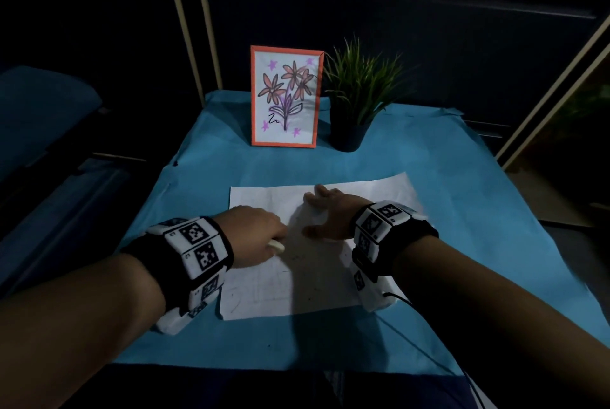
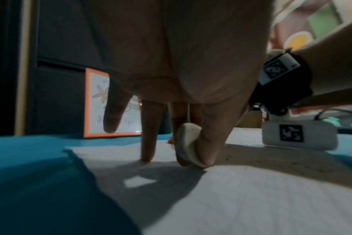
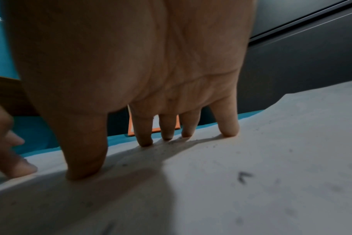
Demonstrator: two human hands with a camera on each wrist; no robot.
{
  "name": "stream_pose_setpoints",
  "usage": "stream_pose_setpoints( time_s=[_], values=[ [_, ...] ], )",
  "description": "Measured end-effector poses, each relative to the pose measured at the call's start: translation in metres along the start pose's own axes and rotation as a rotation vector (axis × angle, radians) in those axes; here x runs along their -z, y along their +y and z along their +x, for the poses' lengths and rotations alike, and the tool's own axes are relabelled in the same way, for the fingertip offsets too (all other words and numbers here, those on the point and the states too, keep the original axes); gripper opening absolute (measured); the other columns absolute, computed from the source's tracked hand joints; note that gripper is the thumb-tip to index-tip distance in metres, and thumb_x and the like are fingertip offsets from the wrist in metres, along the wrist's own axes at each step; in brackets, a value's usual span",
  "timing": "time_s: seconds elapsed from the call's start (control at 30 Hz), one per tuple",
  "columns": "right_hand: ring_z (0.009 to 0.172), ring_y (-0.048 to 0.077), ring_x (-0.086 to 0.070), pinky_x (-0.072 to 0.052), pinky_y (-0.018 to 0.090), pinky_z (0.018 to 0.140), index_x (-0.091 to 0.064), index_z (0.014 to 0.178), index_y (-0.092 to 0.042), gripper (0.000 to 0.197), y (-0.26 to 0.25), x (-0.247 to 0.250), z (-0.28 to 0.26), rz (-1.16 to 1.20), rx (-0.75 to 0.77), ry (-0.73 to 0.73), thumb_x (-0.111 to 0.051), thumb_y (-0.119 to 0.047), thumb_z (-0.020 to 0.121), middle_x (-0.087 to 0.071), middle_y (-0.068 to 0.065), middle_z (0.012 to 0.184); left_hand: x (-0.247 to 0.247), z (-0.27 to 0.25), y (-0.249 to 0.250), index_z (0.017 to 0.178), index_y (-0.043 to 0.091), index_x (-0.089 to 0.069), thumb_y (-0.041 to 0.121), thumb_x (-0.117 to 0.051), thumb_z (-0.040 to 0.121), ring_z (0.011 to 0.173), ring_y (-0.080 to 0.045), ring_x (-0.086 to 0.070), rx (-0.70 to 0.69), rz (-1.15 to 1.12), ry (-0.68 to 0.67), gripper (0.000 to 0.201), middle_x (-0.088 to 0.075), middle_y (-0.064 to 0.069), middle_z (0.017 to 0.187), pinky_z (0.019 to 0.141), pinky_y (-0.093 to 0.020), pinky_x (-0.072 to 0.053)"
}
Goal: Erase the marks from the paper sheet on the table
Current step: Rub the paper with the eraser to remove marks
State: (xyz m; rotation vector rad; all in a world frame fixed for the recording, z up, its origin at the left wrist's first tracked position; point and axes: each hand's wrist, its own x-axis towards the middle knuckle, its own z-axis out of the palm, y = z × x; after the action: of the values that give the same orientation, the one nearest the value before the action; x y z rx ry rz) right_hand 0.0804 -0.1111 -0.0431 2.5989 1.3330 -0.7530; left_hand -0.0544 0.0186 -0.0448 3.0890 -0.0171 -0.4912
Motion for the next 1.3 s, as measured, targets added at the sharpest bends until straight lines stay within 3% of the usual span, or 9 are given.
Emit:
stream_pose_setpoints(
  time_s=[0.13,0.23,0.37,0.43,0.67,0.83,1.0,1.2,1.3],
  values=[
    [0.146,0.022,-0.009,-0.018,0.041,0.117,-0.008,0.152,-0.028,0.079,0.001,0.0,0.002,0.005,0.008,0.009,-0.05,-0.054,0.091,0.003,-0.001,0.16,0.002,0.0,-0.005,0.107,0.023,-0.062,0.041,-0.043,0.099,0.096,-0.018,-0.057,0.031,-0.048,0.008,0.027,-0.06,0.005,0.107,0.078,-0.03,-0.044],
    [0.146,0.022,-0.012,-0.018,0.038,0.116,-0.009,0.152,-0.03,0.078,0.001,0.0,0.0,0.01,0.0,0.013,-0.05,-0.055,0.09,0.002,-0.001,0.16,0.0,0.0,-0.008,0.107,0.021,-0.061,0.037,-0.044,0.099,0.099,-0.02,-0.057,0.077,-0.088,0.057,0.024,-0.06,0.002,0.111,0.078,-0.027,-0.04],
    [0.133,0.028,-0.037,-0.031,0.036,0.11,-0.025,0.147,-0.034,0.076,0.002,-0.003,-0.004,0.074,-0.034,0.094,-0.059,-0.057,0.083,-0.018,0.006,0.149,0.002,0.001,-0.005,0.105,0.017,-0.062,0.035,-0.043,0.1,0.098,-0.022,-0.058,0.1,-0.077,0.032,0.026,-0.061,-0.002,0.109,0.076,-0.027,-0.038],
    [0.13,0.03,-0.04,-0.034,0.038,0.108,-0.029,0.145,-0.035,0.076,0.003,-0.004,-0.01,0.039,-0.014,0.079,-0.063,-0.057,0.08,-0.026,0.007,0.143,0.005,0.003,-0.003,0.105,0.017,-0.062,0.033,-0.042,0.1,0.098,-0.022,-0.058,0.12,-0.083,0.022,0.026,-0.062,-0.003,0.11,0.074,-0.027,-0.038],
    [0.143,0.027,-0.019,-0.025,0.046,0.114,-0.008,0.148,-0.043,0.093,0.009,-0.013,-0.016,-0.062,0.005,-0.069,-0.061,-0.066,0.076,0.001,-0.001,0.16,0.005,-0.003,0.01,0.11,0.021,-0.063,0.028,-0.047,0.099,0.098,-0.022,-0.058,0.03,-0.043,-0.039,0.021,-0.061,-0.001,0.11,0.078,-0.03,-0.045],
    [0.144,0.028,-0.013,-0.024,0.051,0.114,-0.005,0.149,-0.042,0.093,0.01,-0.015,-0.016,-0.047,0.01,-0.086,-0.06,-0.065,0.078,0.003,-0.002,0.159,0.005,-0.001,0.005,0.111,0.017,-0.061,0.024,-0.045,0.099,0.102,-0.022,-0.057,0.085,-0.053,0.045,0.021,-0.059,-0.003,0.114,0.076,-0.027,-0.037],
    [0.144,0.028,-0.012,-0.024,0.049,0.114,-0.006,0.149,-0.043,0.092,0.009,-0.016,-0.016,-0.035,0.003,-0.08,-0.061,-0.063,0.078,0.003,-0.002,0.16,0.003,-0.011,0.01,0.108,0.022,-0.063,0.027,-0.048,0.098,0.096,-0.018,-0.056,-0.008,-0.081,-0.049,0.019,-0.06,0.002,0.107,0.076,-0.029,-0.042],
    [0.144,0.028,-0.012,-0.024,0.051,0.114,-0.007,0.149,-0.041,0.091,0.009,-0.015,-0.019,-0.026,0.006,-0.071,-0.061,-0.062,0.079,0.002,-0.002,0.16,0.006,-0.003,0.006,0.113,0.017,-0.061,0.029,-0.043,0.1,0.104,-0.021,-0.056,0.089,-0.067,0.031,0.025,-0.057,-0.002,0.116,0.077,-0.025,-0.035],
    [0.145,0.026,-0.01,-0.023,0.05,0.114,-0.008,0.149,-0.042,0.092,0.009,-0.016,-0.018,-0.007,-0.002,-0.069,-0.062,-0.062,0.078,0.003,-0.004,0.16,0.002,-0.008,0.011,0.109,0.016,-0.062,0.03,-0.043,0.1,0.098,-0.022,-0.057,0.039,-0.058,-0.026,0.025,-0.059,-0.002,0.111,0.078,-0.028,-0.041]
  ],
)
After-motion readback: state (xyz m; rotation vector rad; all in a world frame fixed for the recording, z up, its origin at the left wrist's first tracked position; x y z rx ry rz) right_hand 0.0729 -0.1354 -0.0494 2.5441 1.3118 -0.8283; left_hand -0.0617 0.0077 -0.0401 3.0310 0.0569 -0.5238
